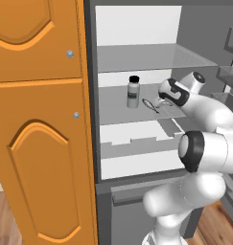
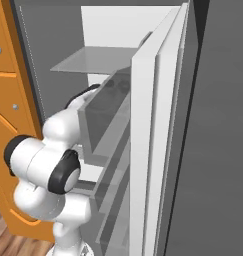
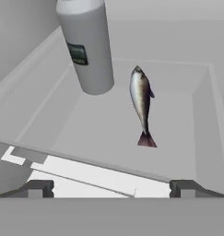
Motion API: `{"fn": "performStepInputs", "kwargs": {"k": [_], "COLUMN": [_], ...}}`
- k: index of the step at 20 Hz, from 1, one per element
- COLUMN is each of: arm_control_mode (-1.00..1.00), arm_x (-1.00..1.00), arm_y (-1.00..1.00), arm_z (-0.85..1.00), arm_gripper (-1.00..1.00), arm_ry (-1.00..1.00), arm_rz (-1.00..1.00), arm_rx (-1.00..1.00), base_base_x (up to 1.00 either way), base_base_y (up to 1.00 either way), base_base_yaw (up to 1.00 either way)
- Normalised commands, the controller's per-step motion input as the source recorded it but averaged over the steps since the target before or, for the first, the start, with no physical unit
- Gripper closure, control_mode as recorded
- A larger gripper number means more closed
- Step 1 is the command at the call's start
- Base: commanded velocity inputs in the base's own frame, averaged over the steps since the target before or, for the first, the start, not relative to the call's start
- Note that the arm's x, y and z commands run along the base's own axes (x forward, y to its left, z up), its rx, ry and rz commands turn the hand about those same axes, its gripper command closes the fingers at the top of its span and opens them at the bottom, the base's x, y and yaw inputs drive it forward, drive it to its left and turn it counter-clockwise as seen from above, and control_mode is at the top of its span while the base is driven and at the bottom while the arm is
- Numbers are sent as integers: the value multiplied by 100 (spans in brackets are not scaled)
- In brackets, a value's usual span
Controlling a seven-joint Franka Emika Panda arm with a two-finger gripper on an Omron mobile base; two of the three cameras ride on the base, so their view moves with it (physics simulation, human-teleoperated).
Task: Pick fish from the fridge and place it on the plate on the counter.
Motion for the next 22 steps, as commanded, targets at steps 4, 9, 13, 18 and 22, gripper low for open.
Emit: {"fn": "performStepInputs", "kwargs": {"k": [4,9,13,18,22], "arm_control_mode": [-100,-100,-100,-100,-100], "arm_x": [31,27,23,30,35], "arm_y": [0,0,0,0,-4], "arm_z": [-18,-25,-37,-19,0], "arm_gripper": [-100,-100,-100,-100,-100], "arm_ry": [0,0,0,0,0], "arm_rz": [0,0,0,0,1], "arm_rx": [0,0,0,0,0], "base_base_x": [0,0,0,0,0], "base_base_y": [0,0,0,0,0], "base_base_yaw": [0,0,0,0,0]}}
